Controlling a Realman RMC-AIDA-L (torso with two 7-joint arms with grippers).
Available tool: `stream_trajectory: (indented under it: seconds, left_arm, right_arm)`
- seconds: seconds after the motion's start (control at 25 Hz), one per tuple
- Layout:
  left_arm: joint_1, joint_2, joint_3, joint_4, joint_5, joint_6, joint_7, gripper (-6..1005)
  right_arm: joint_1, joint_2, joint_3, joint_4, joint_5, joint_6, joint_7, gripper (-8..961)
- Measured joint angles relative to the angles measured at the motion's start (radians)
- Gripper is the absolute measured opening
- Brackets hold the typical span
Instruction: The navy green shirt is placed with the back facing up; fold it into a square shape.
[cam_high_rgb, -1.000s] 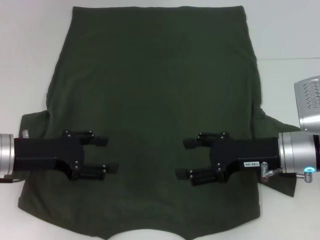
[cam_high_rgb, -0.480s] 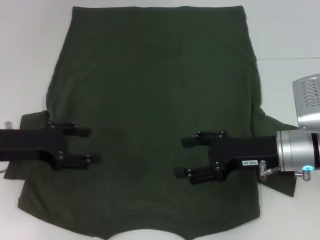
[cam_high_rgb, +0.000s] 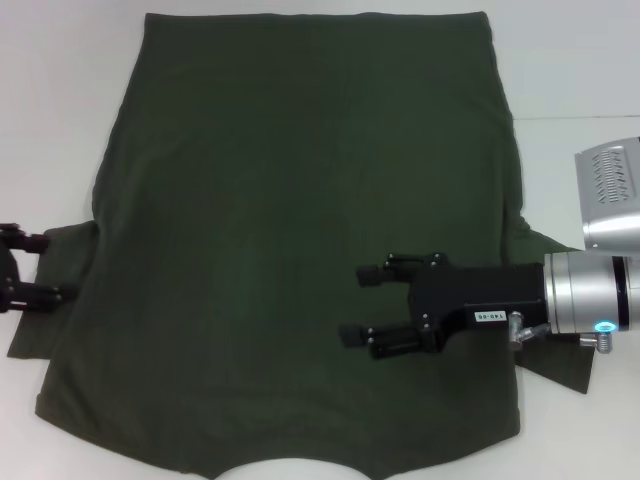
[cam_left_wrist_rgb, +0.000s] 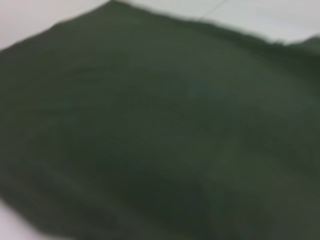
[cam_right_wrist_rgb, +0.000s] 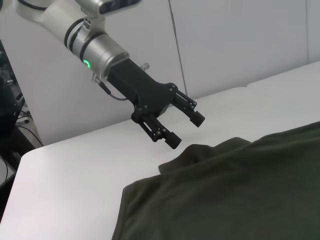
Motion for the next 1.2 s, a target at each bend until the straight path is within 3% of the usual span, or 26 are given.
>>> stream_trajectory:
  seconds: [0.36,0.84,1.2]
  left_arm:
    - [-0.016,-0.003,0.048,0.015,0.092,-0.154,-0.016,810]
    - [-0.029,-0.008,0.101,-0.024,0.129,-0.191,-0.029,804]
    - [-0.070,0.011,0.111,-0.026,0.203,-0.155,-0.347,791]
  right_arm:
    - [0.015,0.002,0.001,0.022,0.005,0.018,0.001,925]
    - [0.020,0.004,-0.001,0.023,0.006,0.027,0.015,924]
    - [0.031,0.004,-0.001,0.023,0.002,0.025,0.017,923]
